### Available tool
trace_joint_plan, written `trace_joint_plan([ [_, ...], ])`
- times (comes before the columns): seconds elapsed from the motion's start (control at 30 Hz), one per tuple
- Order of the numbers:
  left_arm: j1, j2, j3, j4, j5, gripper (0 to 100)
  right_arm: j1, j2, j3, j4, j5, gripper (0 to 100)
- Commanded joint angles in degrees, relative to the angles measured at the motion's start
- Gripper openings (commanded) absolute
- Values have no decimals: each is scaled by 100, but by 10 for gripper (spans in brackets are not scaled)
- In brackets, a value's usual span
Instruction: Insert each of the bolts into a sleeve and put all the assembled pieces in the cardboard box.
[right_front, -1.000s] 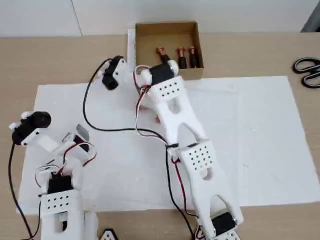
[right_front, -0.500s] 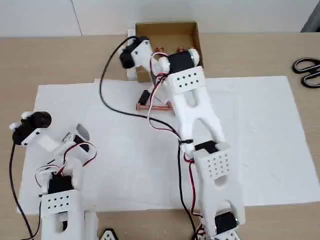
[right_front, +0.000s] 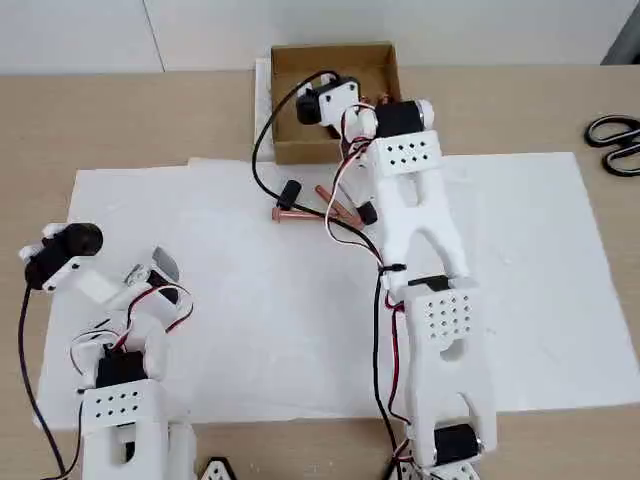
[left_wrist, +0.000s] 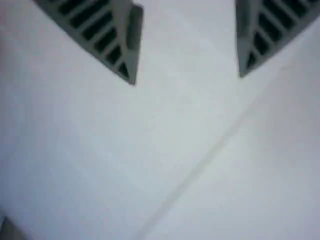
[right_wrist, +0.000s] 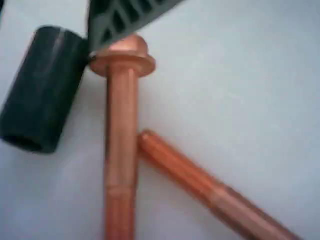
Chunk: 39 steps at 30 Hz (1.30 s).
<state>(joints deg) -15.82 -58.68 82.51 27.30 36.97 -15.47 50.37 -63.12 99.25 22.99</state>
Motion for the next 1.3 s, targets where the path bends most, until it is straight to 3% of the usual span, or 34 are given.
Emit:
trace_joint_plan([
  [0.0, 9, -70, -31, -123, 44, 127, 22, 92, -35, -119, -70, 118],
  [1.0, 18, -79, -31, -123, 44, 127, 40, 1007, -44, -505, -62, 117],
  [1.17, 18, -79, -31, -123, 44, 127, 119, 1033, -44, -497, -70, 0],
  [1.27, 18, -79, -31, -123, 44, 127, 268, 1024, -44, -497, -70, 17],
])
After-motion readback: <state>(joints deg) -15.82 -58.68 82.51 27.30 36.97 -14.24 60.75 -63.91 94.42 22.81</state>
